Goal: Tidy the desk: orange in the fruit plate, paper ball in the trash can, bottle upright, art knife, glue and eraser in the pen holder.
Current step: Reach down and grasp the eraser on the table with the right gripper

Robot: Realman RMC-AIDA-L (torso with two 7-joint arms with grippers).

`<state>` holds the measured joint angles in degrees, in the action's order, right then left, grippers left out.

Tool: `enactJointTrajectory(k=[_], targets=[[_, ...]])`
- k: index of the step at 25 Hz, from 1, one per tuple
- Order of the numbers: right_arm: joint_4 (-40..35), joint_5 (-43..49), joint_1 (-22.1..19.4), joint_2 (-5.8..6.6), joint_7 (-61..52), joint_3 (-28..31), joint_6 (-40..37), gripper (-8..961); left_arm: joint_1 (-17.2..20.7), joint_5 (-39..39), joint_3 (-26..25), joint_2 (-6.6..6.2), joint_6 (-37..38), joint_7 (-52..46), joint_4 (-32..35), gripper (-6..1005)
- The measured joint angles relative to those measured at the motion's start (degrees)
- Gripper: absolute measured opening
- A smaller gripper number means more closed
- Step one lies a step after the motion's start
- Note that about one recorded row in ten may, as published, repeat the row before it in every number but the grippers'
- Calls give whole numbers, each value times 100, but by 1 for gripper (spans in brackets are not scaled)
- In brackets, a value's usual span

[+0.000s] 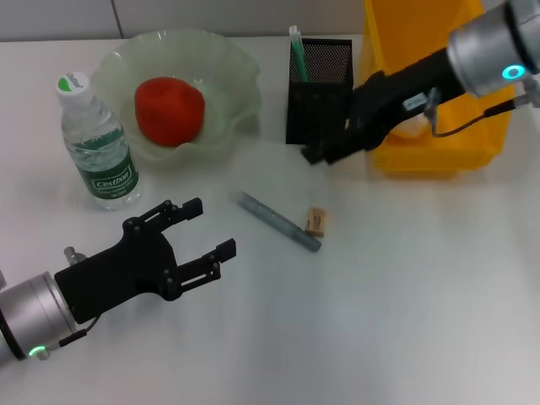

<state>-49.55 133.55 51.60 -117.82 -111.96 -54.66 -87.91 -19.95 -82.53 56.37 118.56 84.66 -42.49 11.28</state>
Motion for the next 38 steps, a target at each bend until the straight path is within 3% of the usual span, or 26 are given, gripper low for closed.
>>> enactJointTrajectory(k=[9, 23, 38], targets=[[170, 838, 495, -131, -534, -1315, 502, 669, -32, -7, 57, -1, -36, -28, -3, 800], [644, 998, 655, -154, -699, -1841, 729, 667, -2, -9, 85, 0, -47, 5, 32, 800], [859, 938, 605, -202, -757, -2890, 1351, 666, -8, -9, 84, 0, -46, -43, 45, 800]])
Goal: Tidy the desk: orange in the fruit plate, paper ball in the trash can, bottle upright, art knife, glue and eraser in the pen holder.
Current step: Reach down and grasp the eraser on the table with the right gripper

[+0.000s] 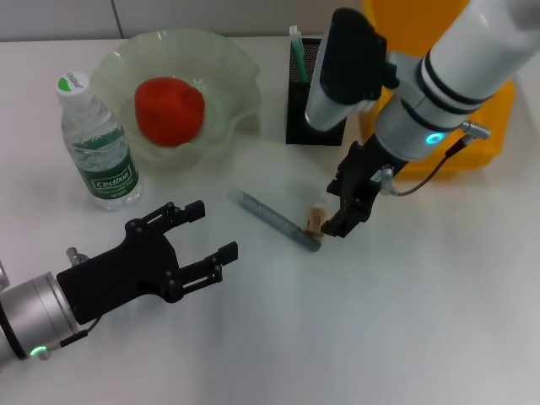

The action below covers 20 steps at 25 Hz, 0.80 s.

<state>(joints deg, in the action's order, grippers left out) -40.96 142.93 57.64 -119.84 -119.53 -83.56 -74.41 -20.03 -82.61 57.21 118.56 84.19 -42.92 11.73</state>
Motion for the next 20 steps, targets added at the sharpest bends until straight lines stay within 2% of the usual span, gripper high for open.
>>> enactJointTrajectory(k=[16, 20], targets=[[82, -336, -6, -4, -20, -627, 395, 666, -5, 10, -1, -7, 7, -6, 5, 799], [83, -370, -7, -4, -26, -642, 480, 618, -7, 10, 1, -14, 11, -6, 8, 799]])
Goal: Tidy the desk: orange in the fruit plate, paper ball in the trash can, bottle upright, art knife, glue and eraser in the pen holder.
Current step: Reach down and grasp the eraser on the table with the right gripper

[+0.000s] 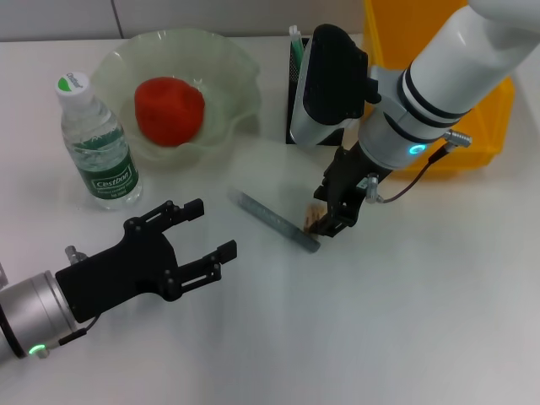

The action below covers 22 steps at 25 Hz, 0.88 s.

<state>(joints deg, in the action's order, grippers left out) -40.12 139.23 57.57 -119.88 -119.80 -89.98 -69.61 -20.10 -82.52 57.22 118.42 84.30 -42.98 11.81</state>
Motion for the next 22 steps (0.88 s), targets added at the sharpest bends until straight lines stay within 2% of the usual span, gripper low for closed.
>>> enactJointTrajectory(k=[7, 22], targets=[[125, -48, 62, 0, -3, -10, 4, 534, -20, -1, 0, -5, -1, 0, 5, 799], [279, -204, 121, 0, 26, -11, 135, 533, -30, -1, 0, -3, -6, -6, 11, 800]])
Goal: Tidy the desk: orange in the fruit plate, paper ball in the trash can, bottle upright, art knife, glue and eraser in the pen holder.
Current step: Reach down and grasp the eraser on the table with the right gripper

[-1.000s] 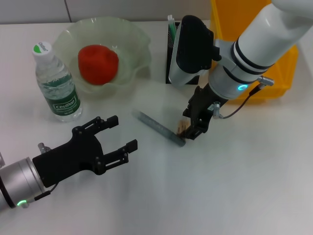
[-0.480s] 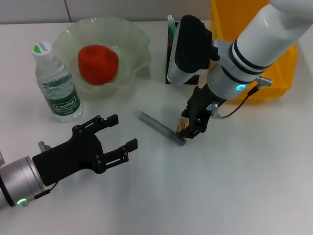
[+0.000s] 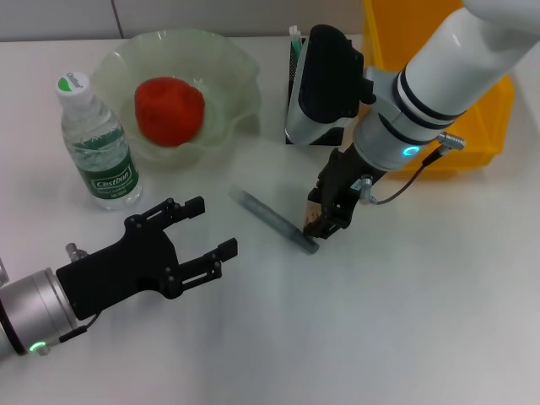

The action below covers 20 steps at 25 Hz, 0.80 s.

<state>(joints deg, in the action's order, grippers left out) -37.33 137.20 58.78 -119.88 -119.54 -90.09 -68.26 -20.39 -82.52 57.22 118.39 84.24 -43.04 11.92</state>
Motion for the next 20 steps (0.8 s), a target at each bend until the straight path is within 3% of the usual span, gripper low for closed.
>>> enactJointTrajectory(k=[20], targets=[[25, -12, 14, 0, 6, -62, 33, 533, 1, 0, 0, 0, 13, -3, 3, 800]])
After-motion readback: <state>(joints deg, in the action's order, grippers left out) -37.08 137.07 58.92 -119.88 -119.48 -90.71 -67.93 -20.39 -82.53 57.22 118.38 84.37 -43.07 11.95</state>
